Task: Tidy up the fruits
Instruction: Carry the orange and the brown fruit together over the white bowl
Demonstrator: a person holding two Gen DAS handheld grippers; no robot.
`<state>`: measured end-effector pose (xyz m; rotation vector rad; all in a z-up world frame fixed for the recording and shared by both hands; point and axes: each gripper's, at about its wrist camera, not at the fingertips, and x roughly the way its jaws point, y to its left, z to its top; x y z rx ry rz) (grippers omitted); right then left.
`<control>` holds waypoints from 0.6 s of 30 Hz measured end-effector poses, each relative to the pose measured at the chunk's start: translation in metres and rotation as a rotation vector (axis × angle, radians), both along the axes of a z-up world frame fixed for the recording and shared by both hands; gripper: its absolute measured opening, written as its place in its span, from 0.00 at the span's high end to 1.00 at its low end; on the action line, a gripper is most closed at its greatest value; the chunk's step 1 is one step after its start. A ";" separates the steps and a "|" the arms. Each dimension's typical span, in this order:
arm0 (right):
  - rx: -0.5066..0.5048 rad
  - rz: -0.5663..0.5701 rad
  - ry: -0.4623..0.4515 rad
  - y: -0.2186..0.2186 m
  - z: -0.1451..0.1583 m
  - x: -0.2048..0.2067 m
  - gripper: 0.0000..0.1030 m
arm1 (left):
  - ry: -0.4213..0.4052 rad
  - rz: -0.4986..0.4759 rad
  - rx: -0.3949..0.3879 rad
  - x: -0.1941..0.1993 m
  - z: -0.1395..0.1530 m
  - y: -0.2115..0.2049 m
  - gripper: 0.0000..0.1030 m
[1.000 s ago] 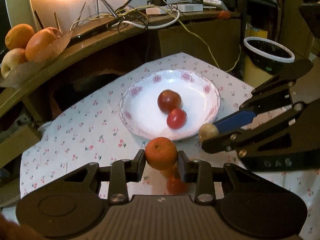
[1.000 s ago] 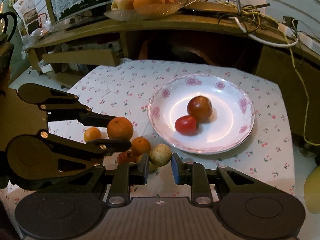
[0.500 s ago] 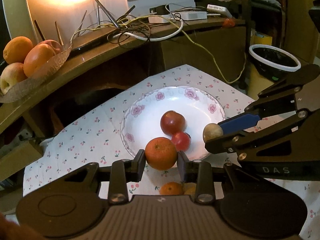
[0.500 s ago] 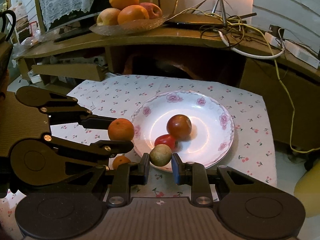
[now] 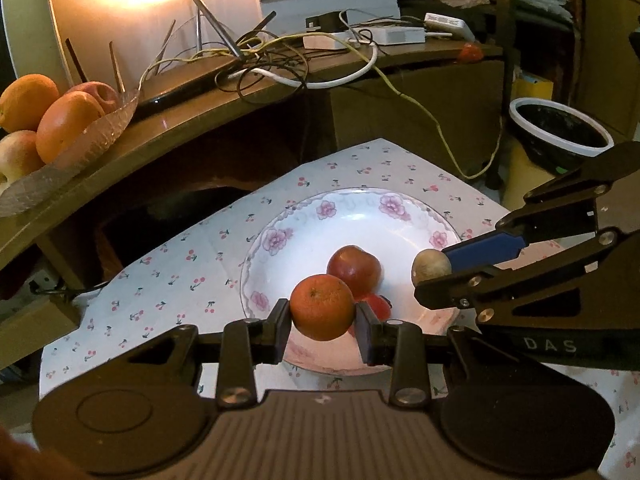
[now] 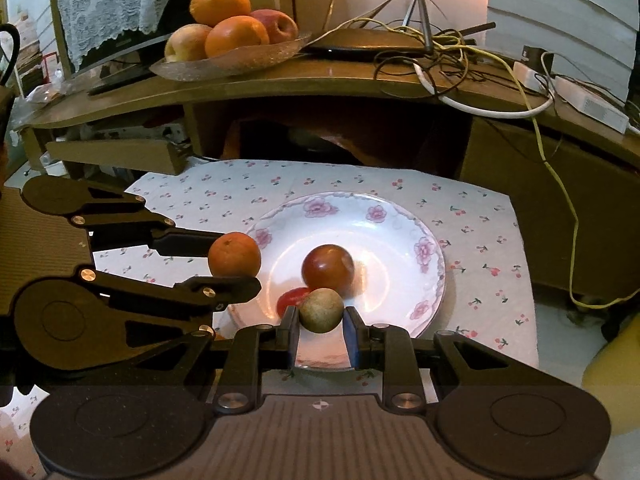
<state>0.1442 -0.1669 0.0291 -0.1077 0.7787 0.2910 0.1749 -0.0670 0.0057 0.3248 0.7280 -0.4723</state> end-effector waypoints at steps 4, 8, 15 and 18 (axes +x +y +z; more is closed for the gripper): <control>0.001 -0.001 0.003 -0.001 -0.003 0.007 0.76 | 0.007 0.011 0.008 0.005 -0.005 0.000 0.62; 0.000 -0.003 0.008 -0.001 -0.008 0.016 0.76 | 0.015 0.021 0.005 0.012 -0.008 0.000 0.62; -0.007 -0.010 0.007 -0.002 -0.014 0.028 0.76 | 0.026 0.029 0.010 0.021 -0.016 -0.002 0.62; -0.011 -0.013 0.015 -0.002 -0.018 0.032 0.75 | 0.033 0.033 0.012 0.024 -0.020 -0.004 0.62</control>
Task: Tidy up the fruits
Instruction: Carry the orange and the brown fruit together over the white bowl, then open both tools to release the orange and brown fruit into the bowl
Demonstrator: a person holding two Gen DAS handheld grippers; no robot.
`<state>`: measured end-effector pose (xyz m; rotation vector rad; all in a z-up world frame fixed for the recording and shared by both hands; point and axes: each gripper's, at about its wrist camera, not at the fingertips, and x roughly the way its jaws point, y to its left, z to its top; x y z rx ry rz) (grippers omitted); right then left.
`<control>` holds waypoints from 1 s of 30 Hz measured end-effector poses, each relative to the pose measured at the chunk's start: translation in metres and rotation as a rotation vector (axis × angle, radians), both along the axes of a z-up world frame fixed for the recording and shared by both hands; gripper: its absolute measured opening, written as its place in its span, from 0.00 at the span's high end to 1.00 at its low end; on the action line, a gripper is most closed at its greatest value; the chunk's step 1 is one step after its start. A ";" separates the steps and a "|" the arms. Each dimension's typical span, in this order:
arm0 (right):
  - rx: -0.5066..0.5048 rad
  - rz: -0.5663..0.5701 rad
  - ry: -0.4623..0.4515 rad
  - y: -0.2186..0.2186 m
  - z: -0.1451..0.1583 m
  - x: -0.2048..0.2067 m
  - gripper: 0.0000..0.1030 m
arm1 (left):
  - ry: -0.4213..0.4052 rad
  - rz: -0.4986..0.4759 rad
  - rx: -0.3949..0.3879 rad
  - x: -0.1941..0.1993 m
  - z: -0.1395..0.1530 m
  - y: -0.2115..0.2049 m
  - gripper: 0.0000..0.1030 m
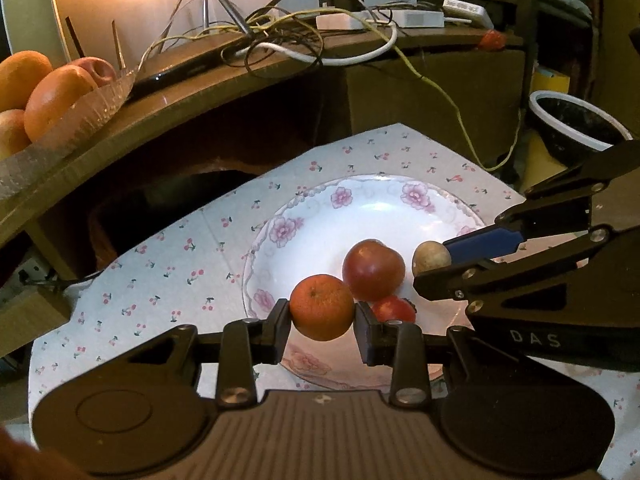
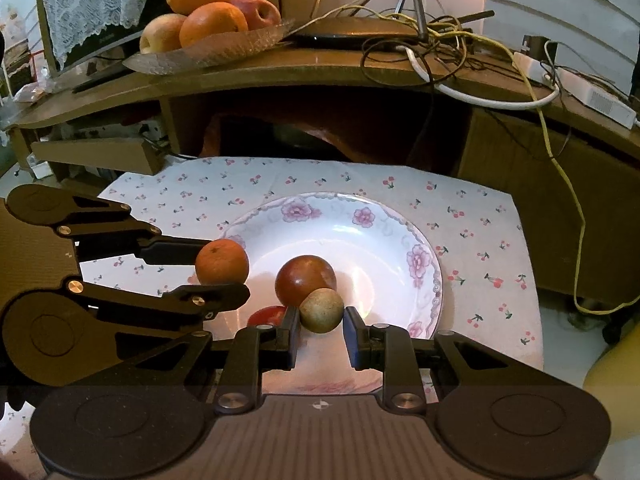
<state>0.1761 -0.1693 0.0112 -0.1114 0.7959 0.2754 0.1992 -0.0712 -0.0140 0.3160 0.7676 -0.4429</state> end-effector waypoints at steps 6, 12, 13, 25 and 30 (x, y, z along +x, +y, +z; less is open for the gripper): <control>-0.005 -0.007 0.009 -0.002 -0.004 0.007 0.75 | 0.005 0.010 -0.013 0.004 -0.002 0.001 0.62; -0.003 -0.011 0.016 -0.002 -0.005 0.010 0.74 | 0.008 0.016 -0.011 0.005 -0.004 0.001 0.61; -0.004 -0.012 0.014 -0.002 -0.006 0.009 0.74 | 0.007 0.016 -0.011 0.005 -0.004 0.001 0.61; -0.003 -0.028 -0.009 -0.007 -0.003 0.008 0.68 | -0.020 0.034 -0.027 0.005 0.007 0.007 0.57; 0.009 -0.054 -0.032 -0.016 0.003 0.009 0.68 | -0.030 0.051 -0.033 0.003 0.012 0.013 0.57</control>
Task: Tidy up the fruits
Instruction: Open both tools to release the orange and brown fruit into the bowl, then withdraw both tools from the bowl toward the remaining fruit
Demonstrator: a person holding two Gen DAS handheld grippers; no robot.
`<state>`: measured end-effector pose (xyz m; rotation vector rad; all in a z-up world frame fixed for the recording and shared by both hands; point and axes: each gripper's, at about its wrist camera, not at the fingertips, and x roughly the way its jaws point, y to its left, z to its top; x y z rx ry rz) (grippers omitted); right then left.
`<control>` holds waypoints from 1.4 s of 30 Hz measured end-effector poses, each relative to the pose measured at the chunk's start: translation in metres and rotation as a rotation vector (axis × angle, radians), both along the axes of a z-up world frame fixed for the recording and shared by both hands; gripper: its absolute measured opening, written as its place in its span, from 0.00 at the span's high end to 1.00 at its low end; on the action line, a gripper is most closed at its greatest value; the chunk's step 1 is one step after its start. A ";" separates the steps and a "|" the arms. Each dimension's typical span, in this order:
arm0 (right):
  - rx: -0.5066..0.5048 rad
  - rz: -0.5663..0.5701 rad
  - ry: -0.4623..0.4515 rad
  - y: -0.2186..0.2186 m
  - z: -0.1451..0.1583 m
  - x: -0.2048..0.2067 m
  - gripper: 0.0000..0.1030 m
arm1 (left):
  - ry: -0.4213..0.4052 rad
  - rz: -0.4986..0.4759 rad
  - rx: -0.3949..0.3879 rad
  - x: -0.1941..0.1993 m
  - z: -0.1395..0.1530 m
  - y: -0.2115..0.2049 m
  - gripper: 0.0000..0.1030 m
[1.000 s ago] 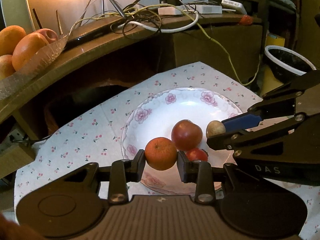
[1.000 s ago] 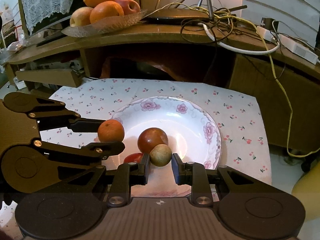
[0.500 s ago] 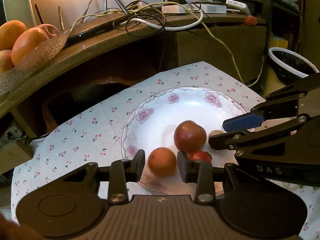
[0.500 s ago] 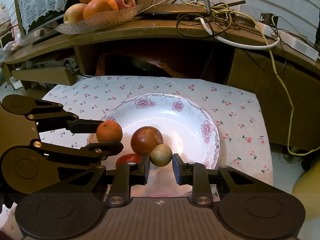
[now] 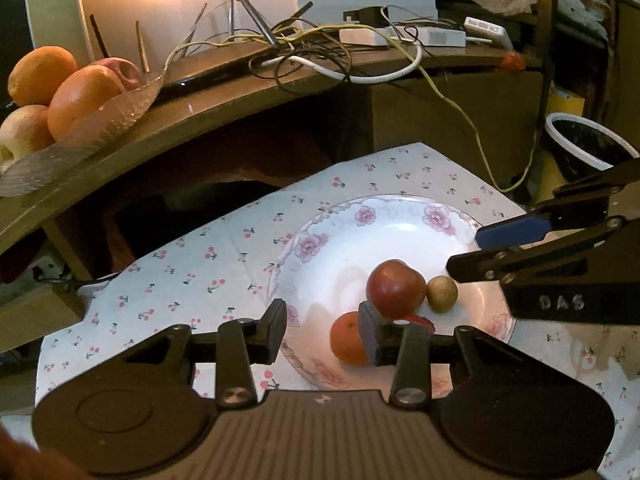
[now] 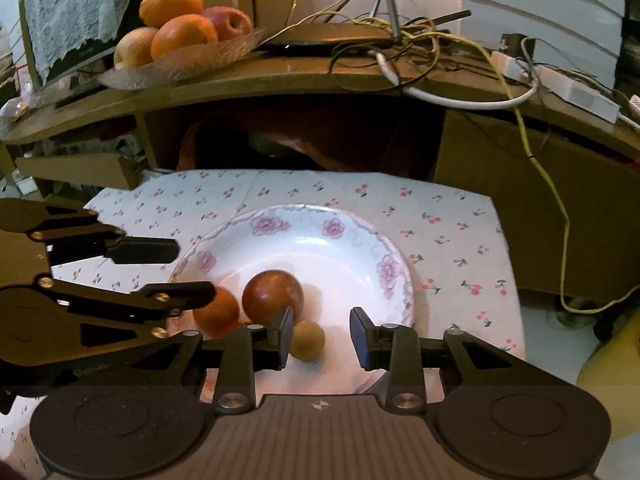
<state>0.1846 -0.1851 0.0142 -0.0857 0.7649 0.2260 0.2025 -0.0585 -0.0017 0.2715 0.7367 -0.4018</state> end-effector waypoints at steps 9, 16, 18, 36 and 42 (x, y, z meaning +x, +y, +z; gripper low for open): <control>0.032 -0.036 -0.023 -0.012 0.010 -0.003 0.68 | -0.024 -0.015 0.001 -0.013 0.011 -0.001 0.56; 0.042 -0.021 -0.016 -0.007 0.014 -0.014 0.68 | -0.044 -0.029 0.001 -0.024 0.019 0.001 0.56; 0.037 -0.004 -0.016 -0.003 0.015 -0.020 0.68 | -0.044 -0.032 0.009 -0.028 0.018 0.001 0.56; 0.044 0.038 -0.012 0.016 0.017 -0.053 0.68 | -0.054 -0.031 0.030 -0.066 0.023 0.015 0.56; 0.049 0.046 0.000 0.027 0.015 -0.065 0.67 | -0.052 -0.022 0.029 -0.079 0.024 0.030 0.56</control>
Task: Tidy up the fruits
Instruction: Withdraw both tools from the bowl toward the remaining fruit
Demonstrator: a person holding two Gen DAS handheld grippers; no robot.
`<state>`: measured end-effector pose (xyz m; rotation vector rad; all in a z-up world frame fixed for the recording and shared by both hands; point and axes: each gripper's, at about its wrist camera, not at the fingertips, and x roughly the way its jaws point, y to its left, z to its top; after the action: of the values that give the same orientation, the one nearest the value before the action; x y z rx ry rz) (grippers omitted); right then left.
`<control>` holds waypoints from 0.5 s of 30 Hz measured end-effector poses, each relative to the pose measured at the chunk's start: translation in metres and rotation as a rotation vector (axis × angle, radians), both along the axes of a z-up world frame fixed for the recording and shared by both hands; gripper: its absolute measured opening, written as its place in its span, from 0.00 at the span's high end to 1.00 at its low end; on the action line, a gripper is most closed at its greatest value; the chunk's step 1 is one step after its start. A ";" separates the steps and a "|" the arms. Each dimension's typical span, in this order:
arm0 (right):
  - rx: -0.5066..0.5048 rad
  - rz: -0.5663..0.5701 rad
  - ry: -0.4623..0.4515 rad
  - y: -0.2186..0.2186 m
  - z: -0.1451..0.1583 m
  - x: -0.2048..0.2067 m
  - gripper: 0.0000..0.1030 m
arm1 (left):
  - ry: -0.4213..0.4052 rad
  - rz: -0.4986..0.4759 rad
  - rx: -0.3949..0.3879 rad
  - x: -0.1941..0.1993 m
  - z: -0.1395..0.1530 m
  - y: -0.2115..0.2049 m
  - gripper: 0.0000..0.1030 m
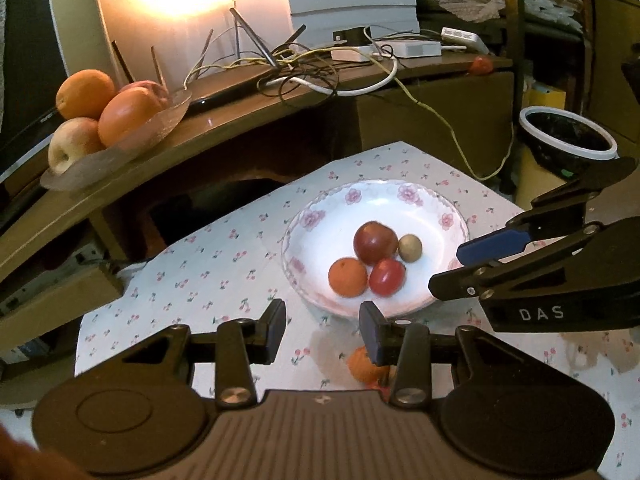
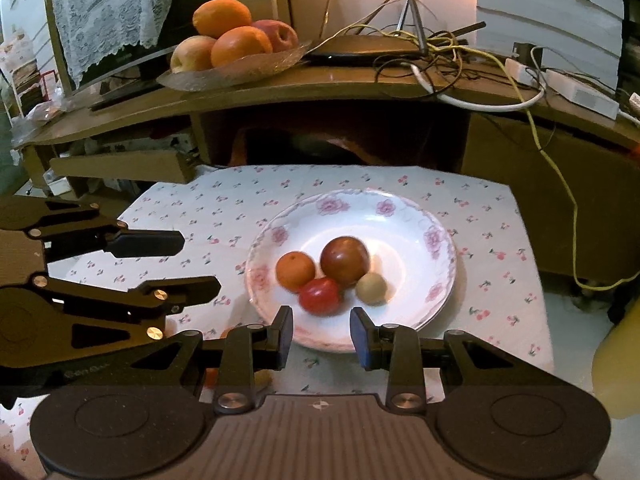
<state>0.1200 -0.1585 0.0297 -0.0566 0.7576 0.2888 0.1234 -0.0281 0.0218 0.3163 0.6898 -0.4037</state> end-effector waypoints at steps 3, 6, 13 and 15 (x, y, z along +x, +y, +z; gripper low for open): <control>-0.002 0.003 0.010 0.006 -0.002 -0.004 0.67 | 0.005 0.005 0.001 -0.005 -0.001 0.006 0.56; 0.000 0.006 0.017 0.011 -0.004 -0.011 0.67 | 0.011 0.006 0.004 -0.011 -0.003 0.011 0.56; 0.005 0.007 0.030 0.016 -0.007 -0.020 0.67 | 0.039 0.030 0.007 -0.021 -0.011 0.024 0.56; 0.005 0.011 0.032 0.017 -0.007 -0.022 0.67 | 0.049 0.038 0.005 -0.024 -0.013 0.027 0.56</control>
<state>0.0981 -0.1411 0.0222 -0.0514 0.7887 0.3032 0.0993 -0.0006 0.0092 0.2984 0.7435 -0.3748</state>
